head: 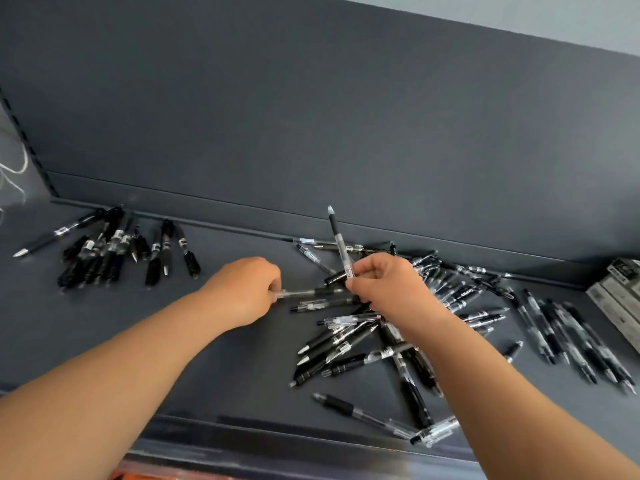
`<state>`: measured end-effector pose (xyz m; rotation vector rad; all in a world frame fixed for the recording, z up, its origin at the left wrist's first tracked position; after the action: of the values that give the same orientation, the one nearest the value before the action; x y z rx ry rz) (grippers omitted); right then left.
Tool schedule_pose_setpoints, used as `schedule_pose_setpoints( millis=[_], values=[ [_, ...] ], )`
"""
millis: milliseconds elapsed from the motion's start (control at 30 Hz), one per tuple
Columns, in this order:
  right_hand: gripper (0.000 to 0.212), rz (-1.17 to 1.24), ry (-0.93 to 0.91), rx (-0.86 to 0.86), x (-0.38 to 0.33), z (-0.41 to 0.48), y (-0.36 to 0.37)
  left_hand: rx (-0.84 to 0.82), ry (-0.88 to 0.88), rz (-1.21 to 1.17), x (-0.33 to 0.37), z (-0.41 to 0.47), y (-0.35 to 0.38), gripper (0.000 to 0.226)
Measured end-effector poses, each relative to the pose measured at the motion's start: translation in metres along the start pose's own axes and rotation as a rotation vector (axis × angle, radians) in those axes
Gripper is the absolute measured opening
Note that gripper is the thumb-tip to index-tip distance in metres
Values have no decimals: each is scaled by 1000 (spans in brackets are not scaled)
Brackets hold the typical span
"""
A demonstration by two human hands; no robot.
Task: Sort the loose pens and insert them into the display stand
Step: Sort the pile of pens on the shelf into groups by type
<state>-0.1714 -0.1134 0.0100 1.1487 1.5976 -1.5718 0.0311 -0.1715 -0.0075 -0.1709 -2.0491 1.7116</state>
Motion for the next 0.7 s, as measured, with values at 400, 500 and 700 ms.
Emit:
schedule_pose_setpoints(
  millis=[400, 500, 700],
  values=[
    [13, -123, -11, 277, 36, -51, -116, 78, 66, -381, 147, 13, -30, 9],
    [10, -179, 57, 383, 64, -70, -162, 28, 102, -329, 204, 23, -10, 6],
    [9, -311, 194, 470, 122, -103, -236, -65, 129, -298, 306, 47, 35, 14]
  ],
)
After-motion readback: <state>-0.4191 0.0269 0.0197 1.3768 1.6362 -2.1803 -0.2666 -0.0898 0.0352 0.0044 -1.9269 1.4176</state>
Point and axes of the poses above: each hand's wrist, its own z-axis towards the middle knuckle, its own y-axis out of the palm, x = y × z, the point moved 4 cm from there along z, towards the middle knuckle, and after that the axes turned 4 degrees about -x, right-handed, at the moved point
